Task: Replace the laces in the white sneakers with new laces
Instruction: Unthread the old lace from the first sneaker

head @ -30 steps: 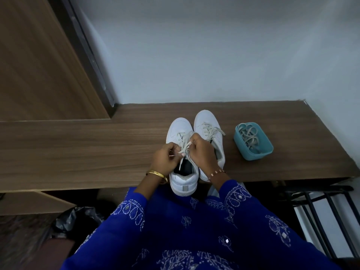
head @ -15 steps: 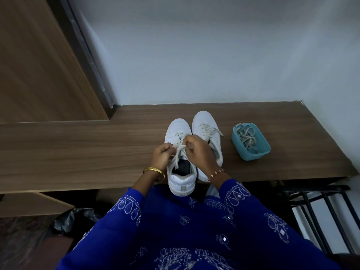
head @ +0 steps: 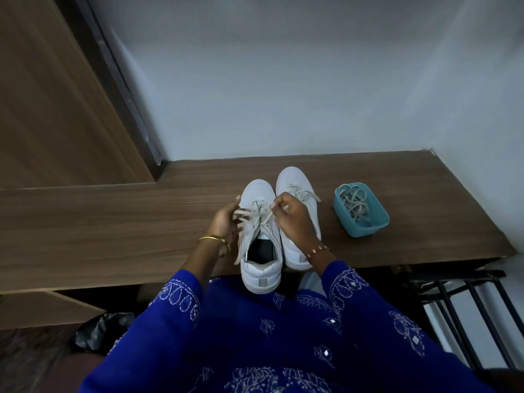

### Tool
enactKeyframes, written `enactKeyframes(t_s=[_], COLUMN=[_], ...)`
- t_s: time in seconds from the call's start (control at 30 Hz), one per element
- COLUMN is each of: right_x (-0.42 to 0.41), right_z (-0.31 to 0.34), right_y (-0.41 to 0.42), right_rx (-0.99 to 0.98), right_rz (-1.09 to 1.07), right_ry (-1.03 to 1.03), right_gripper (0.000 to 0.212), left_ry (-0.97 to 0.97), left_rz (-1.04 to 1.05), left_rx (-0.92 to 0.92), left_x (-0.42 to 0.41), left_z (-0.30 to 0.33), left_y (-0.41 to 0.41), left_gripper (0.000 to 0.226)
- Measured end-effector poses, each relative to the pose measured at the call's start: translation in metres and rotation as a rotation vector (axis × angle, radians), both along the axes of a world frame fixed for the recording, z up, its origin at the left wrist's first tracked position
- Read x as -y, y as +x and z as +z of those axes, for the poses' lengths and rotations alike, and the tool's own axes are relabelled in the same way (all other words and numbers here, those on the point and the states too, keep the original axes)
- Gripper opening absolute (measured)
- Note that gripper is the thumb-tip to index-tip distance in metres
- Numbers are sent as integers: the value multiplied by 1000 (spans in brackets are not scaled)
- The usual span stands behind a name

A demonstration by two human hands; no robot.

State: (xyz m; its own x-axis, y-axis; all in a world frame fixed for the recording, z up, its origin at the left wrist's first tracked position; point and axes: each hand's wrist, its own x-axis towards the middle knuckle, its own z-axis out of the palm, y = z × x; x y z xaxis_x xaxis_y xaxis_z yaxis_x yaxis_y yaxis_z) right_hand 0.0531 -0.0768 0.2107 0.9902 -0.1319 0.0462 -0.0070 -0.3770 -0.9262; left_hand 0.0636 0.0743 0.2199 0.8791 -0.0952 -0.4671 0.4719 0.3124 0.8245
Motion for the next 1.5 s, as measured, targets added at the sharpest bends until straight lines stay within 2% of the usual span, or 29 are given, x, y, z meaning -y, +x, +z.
enactKeyframes(t_s=[0.17, 0.23, 0.3, 0.37, 0.47, 0.57, 0.63, 0.7, 0.8, 0.87, 0.93, 1.13, 1.37, 1.5], right_x=[-3, -4, -3, 0, 3, 4, 6, 7, 5, 0, -7, -16, -17, -21], right_z=[37, 56, 77, 97, 115, 109, 90, 65, 34, 18, 5, -4, -1, -1], right_y=[14, 22, 30, 40, 54, 56, 53, 45, 19, -1, -16, -18, -21, -19], right_rx=[-154, -158, -133, -87, -23, -73, -168, -172, -143, -142, -91, 15, 42, 8], right_rz=[-49, -42, -27, -17, 6, 22, -3, -24, -16, 55, 100, 79, 138, 115], right_ry=[300, 461, 610, 678, 663, 519, 211, -132, -391, -447, -474, -616, -716, -673], right_gripper=[22, 25, 29, 31, 30, 19, 18, 28, 23, 20, 20, 23, 20, 15], left_ry=[-135, -231, -245, -176, 103, 405, 484, 524, 632, 745, 870, 1077, 1121, 1104], left_rz=[85, 94, 112, 173, 217, 125, 56, -40, -162, -180, -194, -245, -273, -277], left_rx=[77, 132, 195, 211, 194, 249, 305, 366, 434, 467, 530, 651, 685, 689], left_x=[-22, -33, -44, -52, -53, -39, -24, -12, 4, 10, 12, 8, 9, 8], left_z=[27, 39, 53, 62, 62, 47, 32, 13, -11, -16, -17, -18, -25, -27], left_y=[17, 26, 34, 41, 48, 42, 29, 15, 0, -6, -10, -11, -8, -7], left_gripper=[60, 64, 64, 60, 46, 36, 35, 33, 21, 13, 16, 16, 9, 10])
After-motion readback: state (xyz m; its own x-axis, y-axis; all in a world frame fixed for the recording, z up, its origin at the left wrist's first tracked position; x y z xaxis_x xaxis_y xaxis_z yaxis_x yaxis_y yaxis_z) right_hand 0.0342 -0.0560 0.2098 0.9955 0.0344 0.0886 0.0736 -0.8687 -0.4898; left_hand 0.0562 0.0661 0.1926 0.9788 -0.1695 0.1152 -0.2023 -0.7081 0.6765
